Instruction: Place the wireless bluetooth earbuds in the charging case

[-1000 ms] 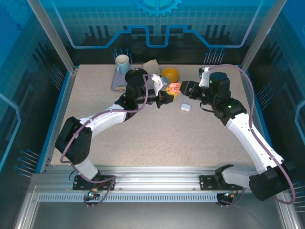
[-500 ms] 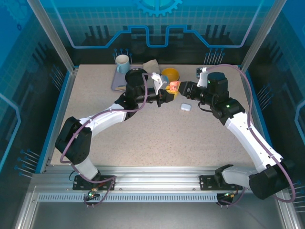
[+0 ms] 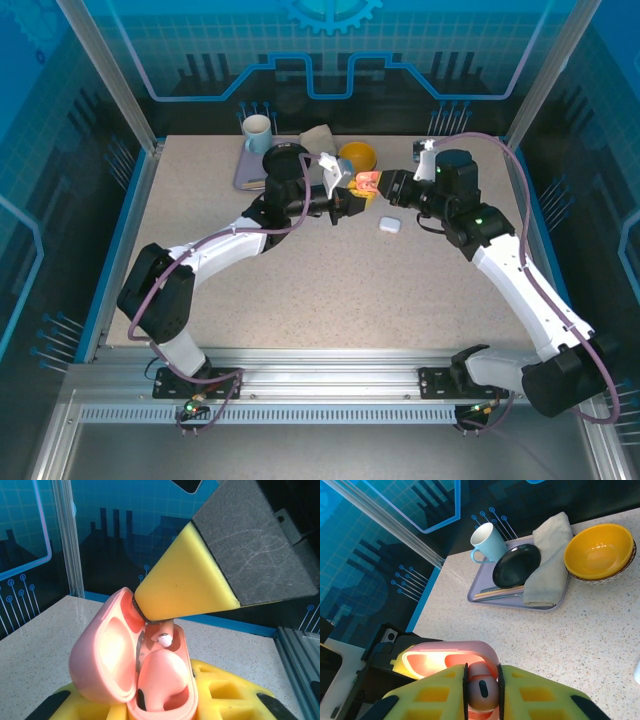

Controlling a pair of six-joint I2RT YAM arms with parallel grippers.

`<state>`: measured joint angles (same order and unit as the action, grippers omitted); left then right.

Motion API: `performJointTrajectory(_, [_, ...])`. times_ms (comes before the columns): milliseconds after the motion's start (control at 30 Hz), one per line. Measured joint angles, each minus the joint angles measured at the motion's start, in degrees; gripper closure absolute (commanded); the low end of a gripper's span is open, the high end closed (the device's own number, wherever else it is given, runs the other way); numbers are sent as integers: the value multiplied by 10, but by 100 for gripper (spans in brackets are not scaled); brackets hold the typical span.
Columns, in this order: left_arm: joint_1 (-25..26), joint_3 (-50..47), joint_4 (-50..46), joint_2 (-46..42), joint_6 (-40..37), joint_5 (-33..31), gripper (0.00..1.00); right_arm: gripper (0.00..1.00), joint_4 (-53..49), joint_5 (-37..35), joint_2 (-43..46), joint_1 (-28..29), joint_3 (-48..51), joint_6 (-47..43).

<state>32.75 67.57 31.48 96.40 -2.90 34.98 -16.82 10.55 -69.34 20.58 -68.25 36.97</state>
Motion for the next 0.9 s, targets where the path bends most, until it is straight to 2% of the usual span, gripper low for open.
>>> performJointTrajectory(100, [-1, 2, 0, 0, 0, 0, 100, 89, -2, 0, 0, 0, -3, -6])
performJointTrajectory(633, [-2, 5, -13, 11, 0, 0, 100, 92, -23, -11, 31, -3, -7, -35])
performJointTrajectory(900, [-5, 6, -26, 13, -3, 9, 100, 94, -27, -14, 41, -4, -7, -119])
